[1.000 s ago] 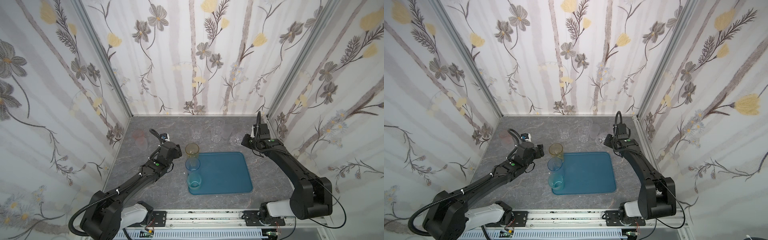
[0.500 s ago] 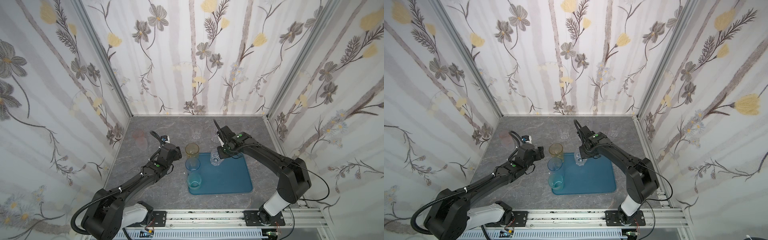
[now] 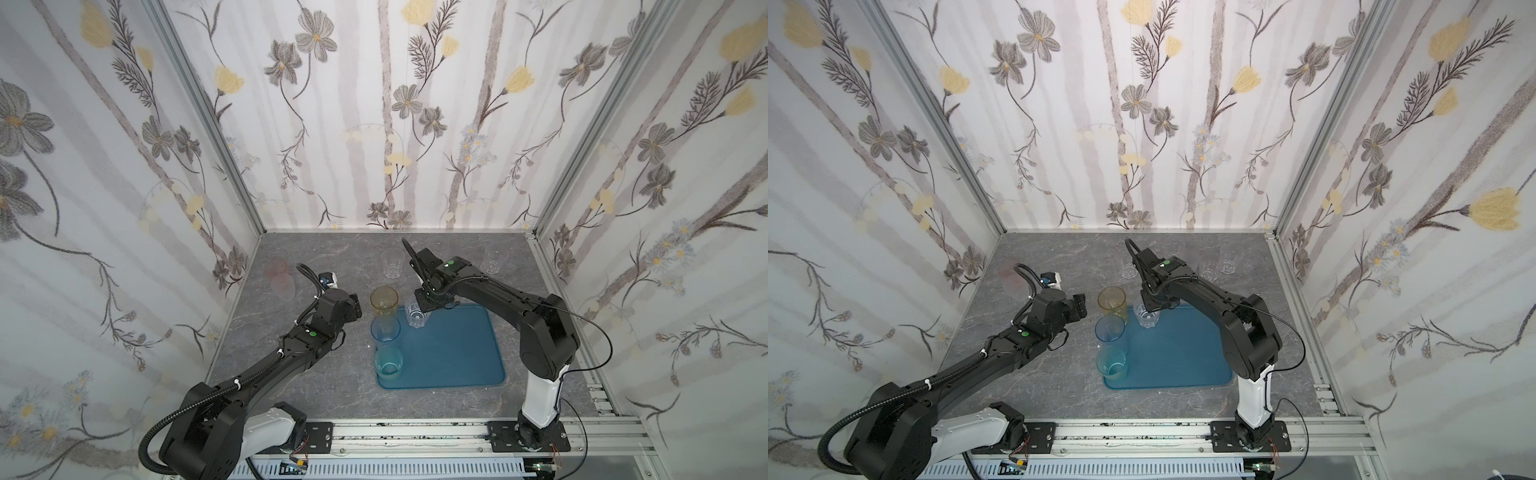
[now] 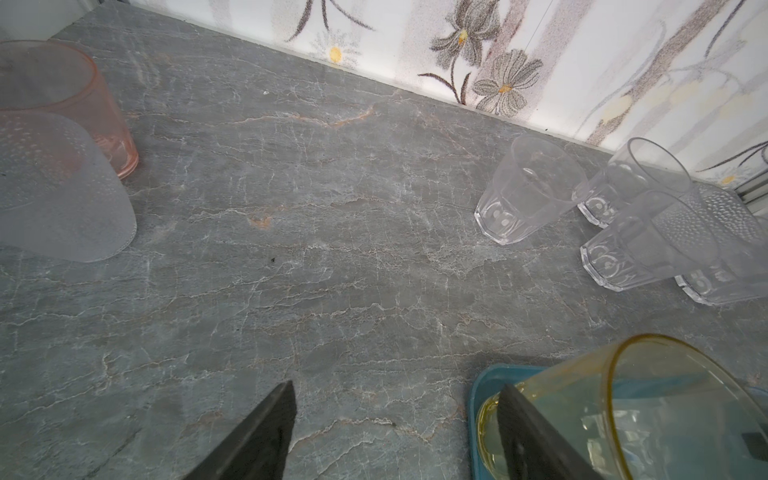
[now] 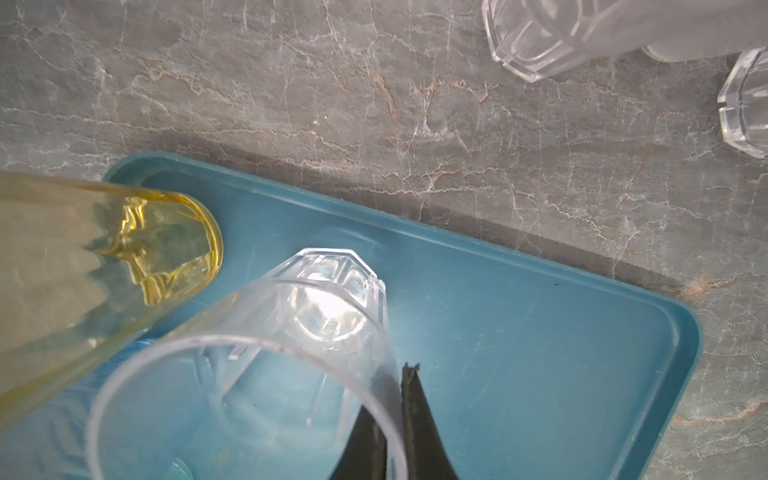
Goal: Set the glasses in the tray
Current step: 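Lower the clear glass onto the tray and open the right gripper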
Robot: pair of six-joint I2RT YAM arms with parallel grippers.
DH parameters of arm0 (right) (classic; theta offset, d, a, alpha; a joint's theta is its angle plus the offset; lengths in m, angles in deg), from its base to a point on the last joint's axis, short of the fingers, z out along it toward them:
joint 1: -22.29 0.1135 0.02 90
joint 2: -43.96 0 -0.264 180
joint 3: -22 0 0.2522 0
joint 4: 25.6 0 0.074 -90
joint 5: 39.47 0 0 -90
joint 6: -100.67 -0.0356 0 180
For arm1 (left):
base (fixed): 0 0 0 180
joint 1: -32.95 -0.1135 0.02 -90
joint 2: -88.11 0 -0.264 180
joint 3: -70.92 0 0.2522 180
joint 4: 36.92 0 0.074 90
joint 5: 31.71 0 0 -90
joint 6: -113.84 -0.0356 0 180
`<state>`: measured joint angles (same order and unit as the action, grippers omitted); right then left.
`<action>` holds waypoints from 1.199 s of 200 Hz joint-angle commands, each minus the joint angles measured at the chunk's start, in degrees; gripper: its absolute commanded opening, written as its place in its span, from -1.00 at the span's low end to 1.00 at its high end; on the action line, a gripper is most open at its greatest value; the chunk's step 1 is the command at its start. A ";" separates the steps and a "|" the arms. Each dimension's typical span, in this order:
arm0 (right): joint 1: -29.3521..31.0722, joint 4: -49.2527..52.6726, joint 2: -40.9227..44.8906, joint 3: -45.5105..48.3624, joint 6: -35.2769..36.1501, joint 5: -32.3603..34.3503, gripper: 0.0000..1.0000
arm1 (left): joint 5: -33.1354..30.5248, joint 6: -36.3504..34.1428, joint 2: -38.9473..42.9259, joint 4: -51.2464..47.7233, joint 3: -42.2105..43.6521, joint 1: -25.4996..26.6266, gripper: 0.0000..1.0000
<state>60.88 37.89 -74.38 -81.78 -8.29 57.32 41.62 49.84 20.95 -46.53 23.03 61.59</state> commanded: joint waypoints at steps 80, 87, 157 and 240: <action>0.30 -3.89 -1.54 -0.16 -0.59 -1.08 -0.67 | 0.50 0.94 0.09 1.83 0.23 -0.25 0.58; 0.27 -3.93 -1.54 -0.12 -0.68 -0.87 -0.67 | 0.53 0.96 0.26 1.83 0.27 -0.25 0.58; -0.93 -5.03 3.03 0.30 -1.44 -4.54 -0.47 | 0.68 1.20 0.26 1.83 0.46 -0.30 0.58; -23.51 -19.92 17.85 9.30 -9.61 -9.65 -0.12 | 1.44 3.07 0.70 2.62 1.86 -0.17 0.57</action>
<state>44.14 25.57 -58.08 -74.45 -13.17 50.26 43.68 51.31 20.69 -45.84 24.17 61.39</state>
